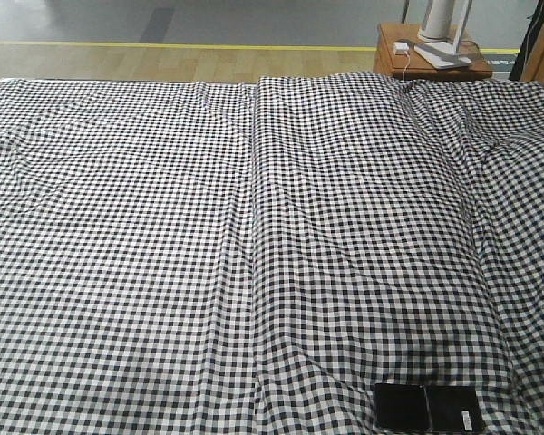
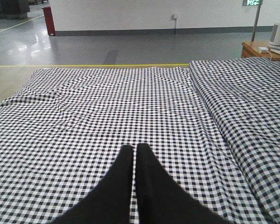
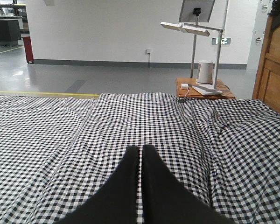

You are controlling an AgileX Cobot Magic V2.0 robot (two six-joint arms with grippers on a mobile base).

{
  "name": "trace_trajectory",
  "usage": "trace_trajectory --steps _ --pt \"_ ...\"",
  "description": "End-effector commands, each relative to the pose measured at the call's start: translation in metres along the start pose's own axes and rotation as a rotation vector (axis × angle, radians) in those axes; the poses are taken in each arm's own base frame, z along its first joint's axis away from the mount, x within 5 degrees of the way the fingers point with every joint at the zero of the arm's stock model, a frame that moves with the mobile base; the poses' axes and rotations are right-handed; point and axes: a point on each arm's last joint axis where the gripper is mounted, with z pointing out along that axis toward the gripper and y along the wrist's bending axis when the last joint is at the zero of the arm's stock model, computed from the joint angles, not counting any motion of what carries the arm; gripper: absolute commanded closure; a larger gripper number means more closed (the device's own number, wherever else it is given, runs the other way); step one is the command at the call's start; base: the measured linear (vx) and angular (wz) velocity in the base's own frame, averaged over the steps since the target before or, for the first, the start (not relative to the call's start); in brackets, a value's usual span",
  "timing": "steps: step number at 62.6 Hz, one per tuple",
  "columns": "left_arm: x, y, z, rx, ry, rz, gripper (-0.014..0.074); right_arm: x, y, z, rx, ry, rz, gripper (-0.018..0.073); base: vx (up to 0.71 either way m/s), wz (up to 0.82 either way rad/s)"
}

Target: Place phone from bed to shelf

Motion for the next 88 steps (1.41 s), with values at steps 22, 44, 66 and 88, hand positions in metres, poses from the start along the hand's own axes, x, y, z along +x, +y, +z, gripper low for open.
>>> trace_trajectory --steps 22,44,66,88 --pt "-0.0043 0.0002 -0.0003 -0.003 -0.071 -0.009 0.0595 -0.0034 -0.001 -0.0005 0.014 -0.07 -0.014 0.0564 0.0 0.0" --pt "-0.0043 0.0002 -0.0003 -0.003 -0.071 -0.009 0.0595 -0.0034 -0.001 -0.0005 0.014 -0.07 -0.014 0.0564 0.0 0.0" --pt "-0.0043 0.0002 -0.0003 -0.003 -0.071 -0.009 0.0595 -0.0035 -0.0011 -0.0005 0.014 -0.071 -0.014 0.0564 0.0 0.0" --pt "-0.0043 0.0002 -0.0003 -0.003 -0.071 -0.009 0.0595 -0.013 -0.0022 -0.0017 0.028 -0.173 -0.015 0.0564 0.0 0.0"
